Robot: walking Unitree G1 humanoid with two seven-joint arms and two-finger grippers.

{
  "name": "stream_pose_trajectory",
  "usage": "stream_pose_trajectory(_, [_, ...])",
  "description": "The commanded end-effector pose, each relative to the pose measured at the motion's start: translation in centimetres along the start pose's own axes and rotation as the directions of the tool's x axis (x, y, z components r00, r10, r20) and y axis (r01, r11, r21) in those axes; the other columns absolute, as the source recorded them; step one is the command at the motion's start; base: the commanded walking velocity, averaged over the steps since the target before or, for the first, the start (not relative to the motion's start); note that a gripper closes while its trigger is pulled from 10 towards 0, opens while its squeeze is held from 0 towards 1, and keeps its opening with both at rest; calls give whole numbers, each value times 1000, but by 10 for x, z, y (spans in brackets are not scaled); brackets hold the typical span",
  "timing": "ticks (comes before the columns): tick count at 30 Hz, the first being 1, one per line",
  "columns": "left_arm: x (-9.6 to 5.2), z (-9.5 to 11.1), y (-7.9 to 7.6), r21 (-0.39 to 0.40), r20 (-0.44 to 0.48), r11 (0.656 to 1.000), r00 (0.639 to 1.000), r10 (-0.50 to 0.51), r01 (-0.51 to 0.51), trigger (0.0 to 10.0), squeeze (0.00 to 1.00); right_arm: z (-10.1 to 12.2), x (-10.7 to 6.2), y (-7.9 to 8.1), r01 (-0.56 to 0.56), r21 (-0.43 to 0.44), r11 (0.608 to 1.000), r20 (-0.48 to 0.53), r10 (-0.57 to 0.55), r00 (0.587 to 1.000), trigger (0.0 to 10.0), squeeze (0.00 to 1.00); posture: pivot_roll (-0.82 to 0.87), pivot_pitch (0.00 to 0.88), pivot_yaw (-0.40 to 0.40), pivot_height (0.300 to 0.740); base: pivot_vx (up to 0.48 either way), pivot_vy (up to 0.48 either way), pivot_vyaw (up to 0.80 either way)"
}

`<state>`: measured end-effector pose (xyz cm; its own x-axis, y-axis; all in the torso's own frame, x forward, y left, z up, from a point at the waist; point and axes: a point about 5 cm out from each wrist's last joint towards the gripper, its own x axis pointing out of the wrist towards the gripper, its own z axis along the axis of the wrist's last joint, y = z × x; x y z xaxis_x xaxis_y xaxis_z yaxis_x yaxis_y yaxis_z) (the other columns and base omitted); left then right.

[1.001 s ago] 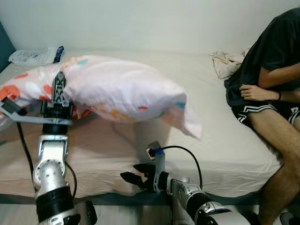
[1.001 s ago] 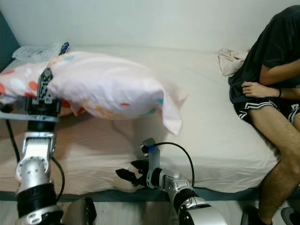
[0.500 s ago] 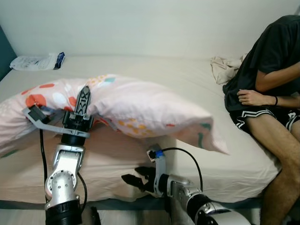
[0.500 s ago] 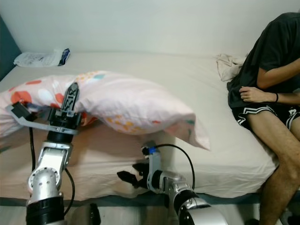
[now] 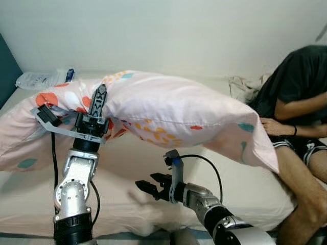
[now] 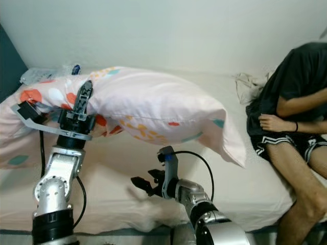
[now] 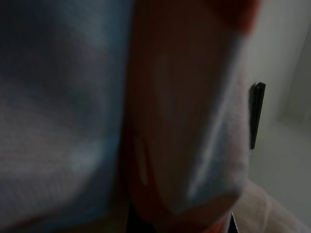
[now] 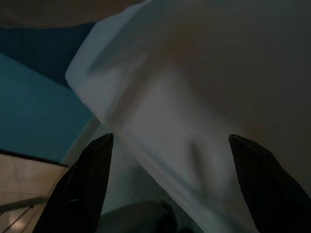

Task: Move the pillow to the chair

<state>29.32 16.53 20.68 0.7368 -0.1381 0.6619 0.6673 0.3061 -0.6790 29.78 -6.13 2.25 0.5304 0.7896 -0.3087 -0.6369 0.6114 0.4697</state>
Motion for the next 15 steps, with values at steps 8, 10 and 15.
stream_pose_trajectory(8, [2,17,-4,79,52,997,999,-3,-1,10000,0,-12,-7,-7,75,-32,997,-45,-77,996,10000,0,-50,69,-74,705,0,0,0])
stream_pose_trajectory(10, [1,17,-3,84,50,996,999,3,-7,10000,0,-13,-7,-7,75,-32,997,-46,-77,996,10000,0,-49,69,-74,705,0,0,0])
stream_pose_trajectory(15, [2,10,0,95,-3,994,999,45,-44,10000,0,-14,-7,-7,79,-35,996,-49,-80,996,10000,0,-49,70,-73,705,-288,0,0])
